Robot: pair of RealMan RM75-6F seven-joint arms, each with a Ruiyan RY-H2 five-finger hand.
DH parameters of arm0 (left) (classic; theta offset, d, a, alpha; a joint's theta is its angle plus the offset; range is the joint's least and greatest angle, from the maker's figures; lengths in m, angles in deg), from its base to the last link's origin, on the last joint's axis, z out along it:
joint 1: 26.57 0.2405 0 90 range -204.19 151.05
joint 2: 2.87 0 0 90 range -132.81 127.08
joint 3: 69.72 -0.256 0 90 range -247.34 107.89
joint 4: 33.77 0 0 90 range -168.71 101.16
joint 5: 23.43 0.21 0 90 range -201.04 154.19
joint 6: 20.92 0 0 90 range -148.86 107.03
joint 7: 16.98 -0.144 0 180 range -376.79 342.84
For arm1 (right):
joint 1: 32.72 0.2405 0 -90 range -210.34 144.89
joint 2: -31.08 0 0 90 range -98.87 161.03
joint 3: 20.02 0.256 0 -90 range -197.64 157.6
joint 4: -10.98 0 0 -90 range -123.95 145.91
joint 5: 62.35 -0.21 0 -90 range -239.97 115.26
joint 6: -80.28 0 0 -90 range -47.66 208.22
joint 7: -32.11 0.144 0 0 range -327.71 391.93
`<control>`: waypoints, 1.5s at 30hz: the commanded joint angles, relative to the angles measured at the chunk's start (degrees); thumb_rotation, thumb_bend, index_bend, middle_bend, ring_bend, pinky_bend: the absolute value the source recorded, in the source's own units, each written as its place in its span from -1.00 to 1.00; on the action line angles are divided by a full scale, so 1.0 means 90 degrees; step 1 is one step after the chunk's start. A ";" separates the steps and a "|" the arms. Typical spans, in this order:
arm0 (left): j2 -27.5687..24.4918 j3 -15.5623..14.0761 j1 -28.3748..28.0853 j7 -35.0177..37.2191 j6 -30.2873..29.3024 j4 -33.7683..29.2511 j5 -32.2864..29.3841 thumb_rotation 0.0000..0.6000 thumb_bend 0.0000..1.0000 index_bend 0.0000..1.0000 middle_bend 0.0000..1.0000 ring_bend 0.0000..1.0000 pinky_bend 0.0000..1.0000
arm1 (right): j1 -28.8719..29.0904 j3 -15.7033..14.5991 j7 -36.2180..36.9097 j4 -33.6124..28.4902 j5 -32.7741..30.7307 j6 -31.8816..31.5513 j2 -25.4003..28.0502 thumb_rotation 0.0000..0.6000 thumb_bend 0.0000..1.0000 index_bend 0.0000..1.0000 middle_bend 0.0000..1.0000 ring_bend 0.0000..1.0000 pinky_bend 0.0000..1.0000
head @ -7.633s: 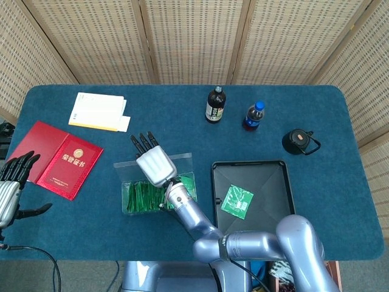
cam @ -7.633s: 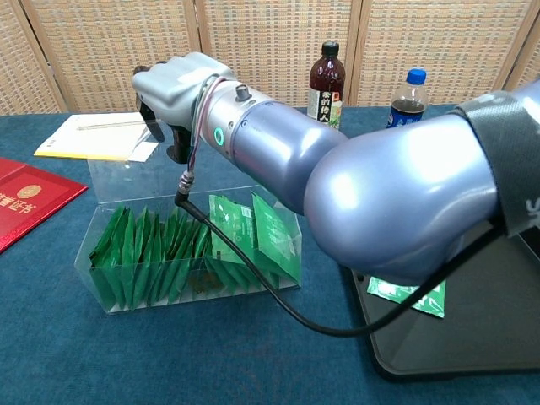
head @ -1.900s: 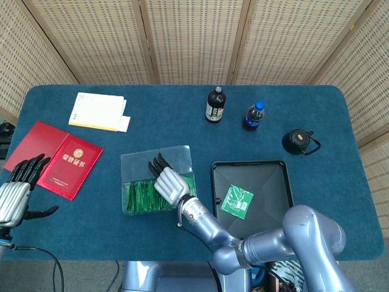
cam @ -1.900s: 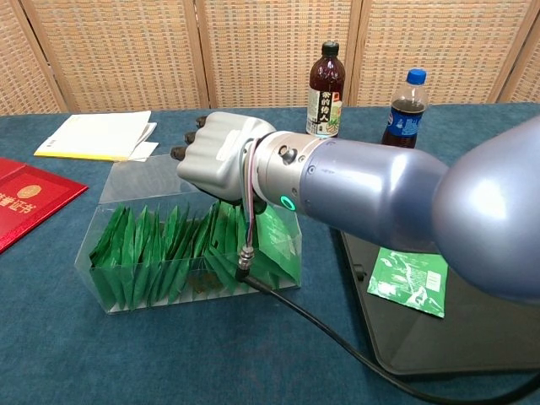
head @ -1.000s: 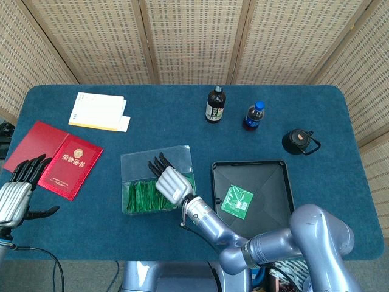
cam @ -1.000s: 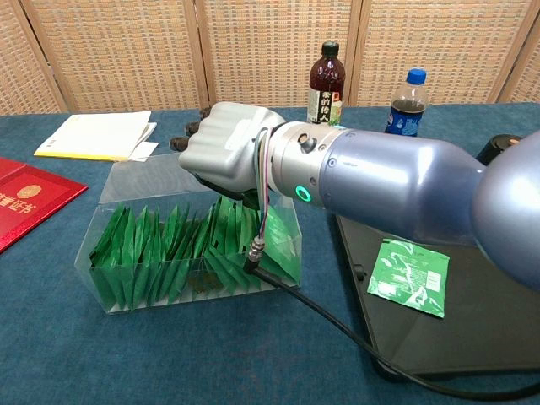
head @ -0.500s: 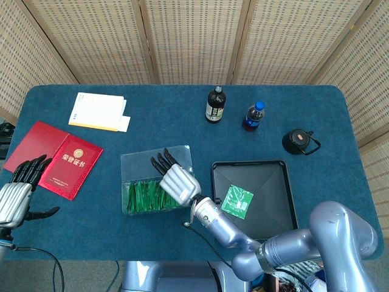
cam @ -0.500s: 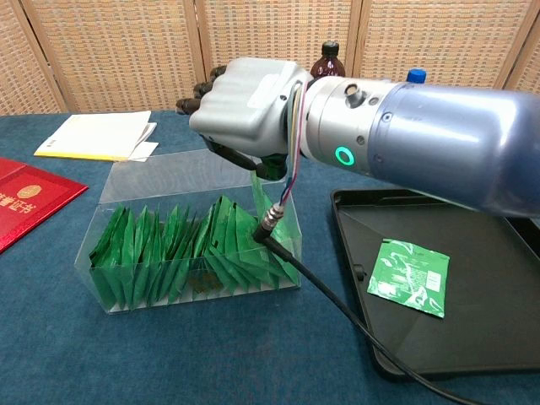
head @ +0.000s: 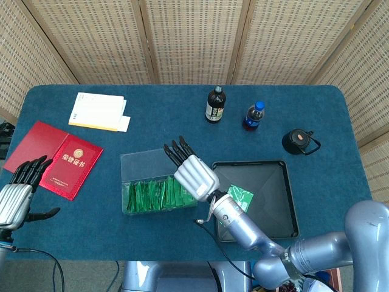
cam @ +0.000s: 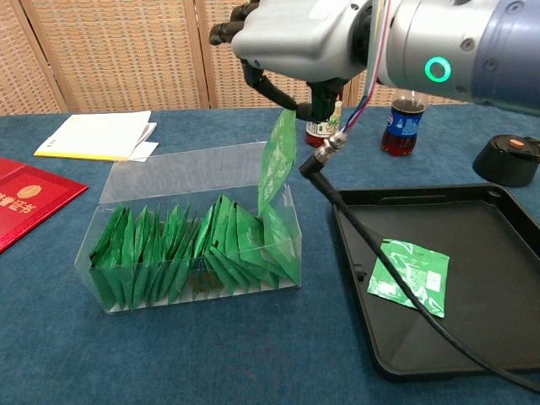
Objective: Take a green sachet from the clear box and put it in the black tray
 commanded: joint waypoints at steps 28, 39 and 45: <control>0.0076 -0.0029 0.0035 -0.0275 -0.0059 -0.0072 0.0037 1.00 -0.88 -1.00 -1.00 -1.00 -1.00 | -0.1879 -0.1168 0.1574 0.0661 0.1532 0.0203 0.1086 1.00 0.18 0.38 -1.00 -1.00 -0.75; 0.0077 -0.0030 0.0034 -0.0283 -0.0054 -0.0075 0.0037 1.00 -0.88 -1.00 -1.00 -1.00 -1.00 | -0.2239 -0.1058 0.1883 0.0750 0.1796 0.0195 0.1203 1.00 -0.76 -0.81 -1.00 -1.00 -0.75; 0.0072 -0.0039 0.0048 -0.0284 -0.0083 -0.0081 0.0069 1.00 -0.88 -1.00 -1.00 -1.00 -1.00 | -0.2503 -0.0906 0.1945 0.0523 0.1915 -0.0080 0.1492 1.00 -0.91 -0.94 -1.00 -1.00 -0.75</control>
